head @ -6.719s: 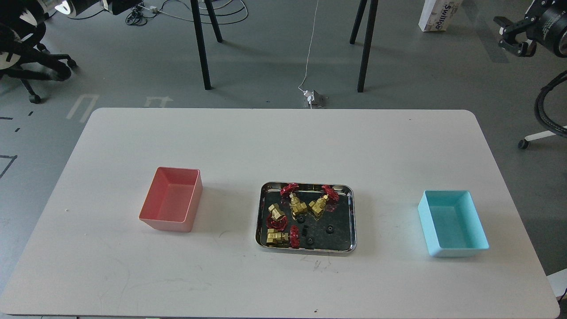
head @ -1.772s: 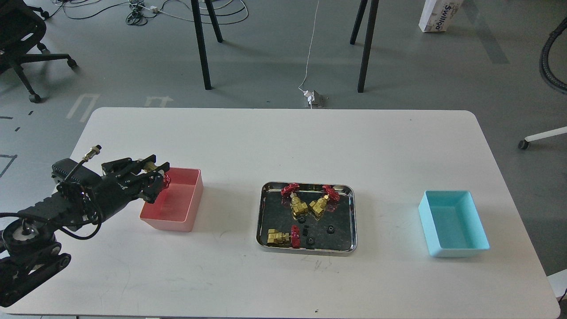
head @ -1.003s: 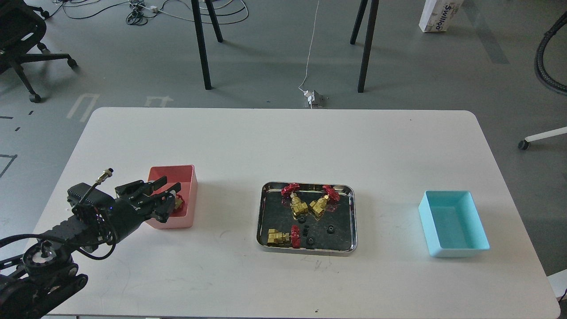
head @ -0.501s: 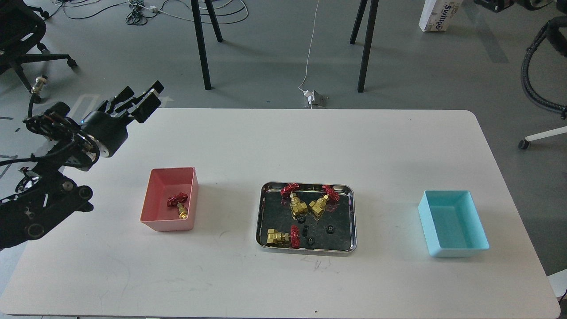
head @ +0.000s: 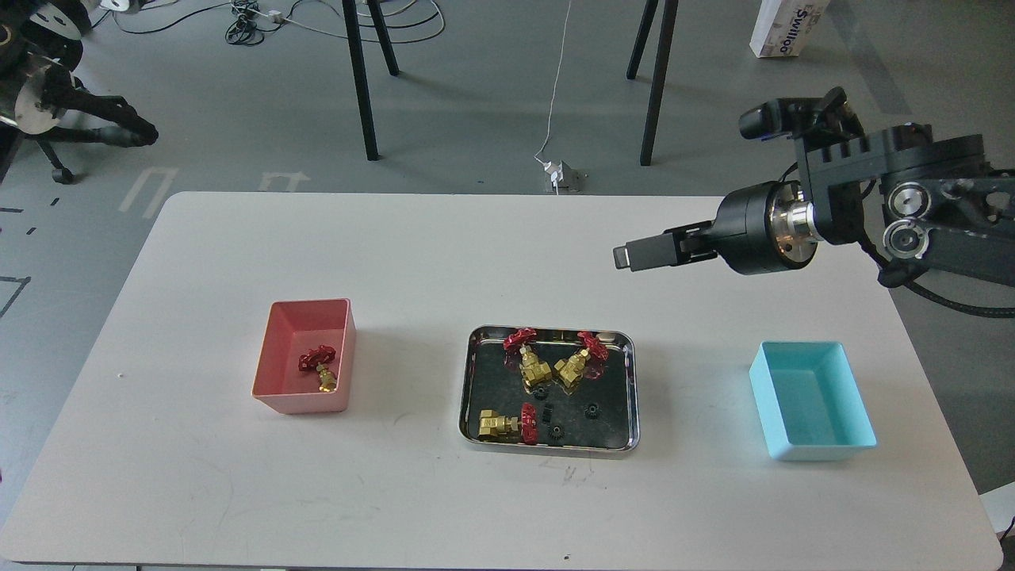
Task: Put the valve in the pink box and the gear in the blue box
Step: 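Reach the right gripper down into the metal tray toward a brass fitting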
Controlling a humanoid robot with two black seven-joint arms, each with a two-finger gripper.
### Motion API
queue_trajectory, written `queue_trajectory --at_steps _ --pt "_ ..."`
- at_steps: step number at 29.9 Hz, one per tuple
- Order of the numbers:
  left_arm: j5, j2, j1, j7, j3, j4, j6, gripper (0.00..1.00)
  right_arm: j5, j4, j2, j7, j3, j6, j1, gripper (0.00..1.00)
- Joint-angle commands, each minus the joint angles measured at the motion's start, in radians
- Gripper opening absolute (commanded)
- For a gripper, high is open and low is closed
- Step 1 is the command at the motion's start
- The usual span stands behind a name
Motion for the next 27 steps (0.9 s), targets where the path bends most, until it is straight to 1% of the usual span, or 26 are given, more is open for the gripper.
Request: queue_trajectory --at_steps 1,5,7,11,15,18,20,22,27 --pt "-0.001 -0.006 -0.046 0.001 0.003 0.037 0.005 0.98 -0.04 0.006 0.097 0.001 -0.129 0.028 0.041 1.0" --pt "-0.001 -0.006 -0.057 0.001 0.003 0.051 0.019 0.98 -0.065 -0.026 0.228 0.001 -0.238 0.036 0.059 0.99" --pt "-0.003 -0.005 -0.058 -0.001 -0.002 0.051 0.022 0.98 -0.071 -0.068 0.297 0.004 -0.277 0.036 0.059 0.99" --pt "-0.006 -0.005 -0.077 -0.001 -0.005 0.057 0.023 0.98 -0.073 -0.163 0.427 0.035 -0.321 0.034 0.04 0.98" --pt "-0.009 -0.003 -0.086 -0.001 -0.011 0.06 0.023 0.98 -0.07 -0.279 0.571 0.071 -0.36 0.024 -0.016 0.92" --pt "-0.009 0.0 -0.088 -0.001 -0.011 0.06 0.029 0.98 -0.07 -0.351 0.654 0.079 -0.37 0.021 -0.059 0.87" --pt "-0.009 0.001 -0.091 -0.001 -0.011 0.062 0.029 0.98 -0.07 -0.387 0.68 0.087 -0.392 0.021 -0.075 0.82" --pt "-0.009 0.005 -0.094 -0.002 -0.011 0.062 0.029 0.98 -0.07 -0.42 0.68 0.091 -0.407 0.021 -0.086 0.78" --pt "-0.009 0.011 -0.092 -0.007 -0.009 0.064 0.028 0.98 -0.068 -0.466 0.68 0.091 -0.41 0.021 -0.126 0.75"
